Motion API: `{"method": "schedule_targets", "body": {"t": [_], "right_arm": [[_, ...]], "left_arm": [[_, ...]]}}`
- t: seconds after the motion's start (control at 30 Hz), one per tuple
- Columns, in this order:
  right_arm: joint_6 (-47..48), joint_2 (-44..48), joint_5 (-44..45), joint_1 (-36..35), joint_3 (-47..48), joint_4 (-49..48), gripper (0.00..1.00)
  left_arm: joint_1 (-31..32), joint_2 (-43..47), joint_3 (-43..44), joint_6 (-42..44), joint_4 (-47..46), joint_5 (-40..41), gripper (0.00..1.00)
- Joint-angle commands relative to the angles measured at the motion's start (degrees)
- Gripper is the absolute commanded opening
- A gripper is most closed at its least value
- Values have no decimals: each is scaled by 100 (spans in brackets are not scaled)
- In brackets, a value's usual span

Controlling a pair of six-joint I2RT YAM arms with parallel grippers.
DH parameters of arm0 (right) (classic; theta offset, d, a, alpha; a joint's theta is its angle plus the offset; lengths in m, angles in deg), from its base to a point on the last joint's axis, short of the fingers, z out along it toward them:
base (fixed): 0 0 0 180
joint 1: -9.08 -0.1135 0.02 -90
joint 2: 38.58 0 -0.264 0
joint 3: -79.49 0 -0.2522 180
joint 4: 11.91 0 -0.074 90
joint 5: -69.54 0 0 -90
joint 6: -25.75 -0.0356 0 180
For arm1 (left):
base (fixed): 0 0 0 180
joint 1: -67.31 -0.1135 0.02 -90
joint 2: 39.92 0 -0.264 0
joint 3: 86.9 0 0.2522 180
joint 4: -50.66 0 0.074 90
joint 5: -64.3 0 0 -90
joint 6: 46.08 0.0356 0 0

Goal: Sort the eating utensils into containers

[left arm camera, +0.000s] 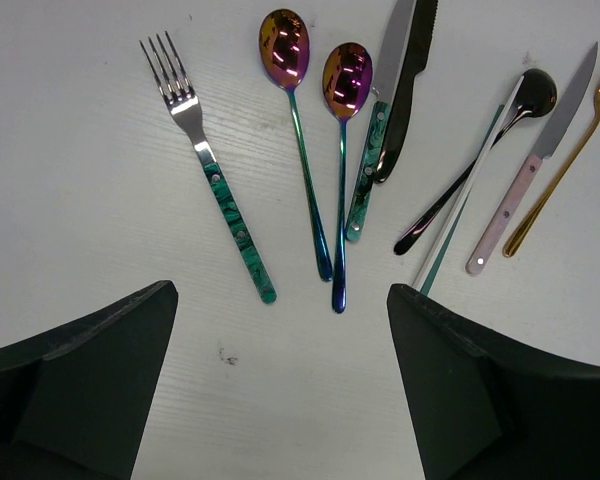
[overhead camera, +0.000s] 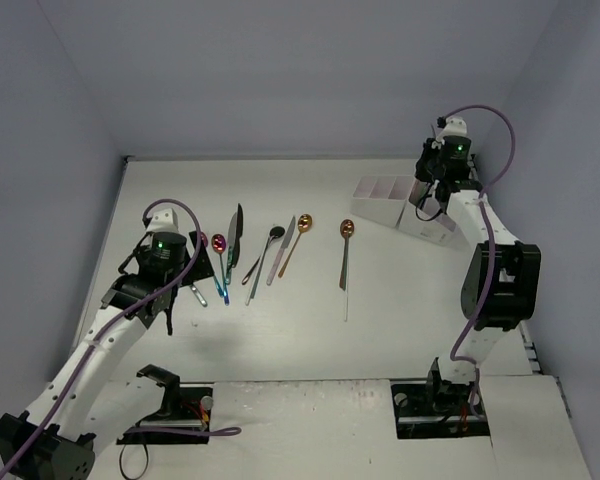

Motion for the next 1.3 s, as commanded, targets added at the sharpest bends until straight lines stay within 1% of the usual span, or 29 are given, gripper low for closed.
{"method": "schedule_targets", "body": {"t": [0.0,0.07,0.13,0.2,0.3,0.4,0.5,0.73,0.83,0.97,1.13,1.2,1.27], "right_arm": [[7,272,43,30,-246,-779,0],[-35,296,73,30,-472,-854,2],[-55,296,100,30,-591,-868,10],[-65,330,116,30,-696,-887,24],[-65,470,198,30,-826,-886,39],[-104,732,318,22,-915,-843,46],[-170,1165,571,22,-996,-661,51],[-461,2345,882,-37,-1204,78,57],[-674,2831,735,-80,-1357,306,57],[-996,3291,469,-241,-1732,372,58],[-1129,3539,330,-482,-2121,370,57],[-1129,3552,263,-589,-2208,370,57],[-1129,3550,238,-674,-2317,370,57]], "left_arm": [[-21,-53,107,-138,-146,-36,84],[-21,-66,96,-159,-146,-30,84],[-21,-80,69,-194,-139,11,84],[-30,-102,65,-263,-67,58,84],[-30,-133,43,-411,57,127,84],[-30,-89,-34,-573,106,117,84],[-88,-94,-113,-792,209,127,84],[-444,-262,-310,-1305,321,-31,84],[-669,-429,-370,-1479,301,-55,84],[-908,-865,-293,-1525,182,-120,83],[-1316,-1538,-180,-1536,-55,-136,75],[-1482,-1835,-183,-1534,-302,-269,69],[-1570,-2104,-174,-1559,-467,-346,66]]}}
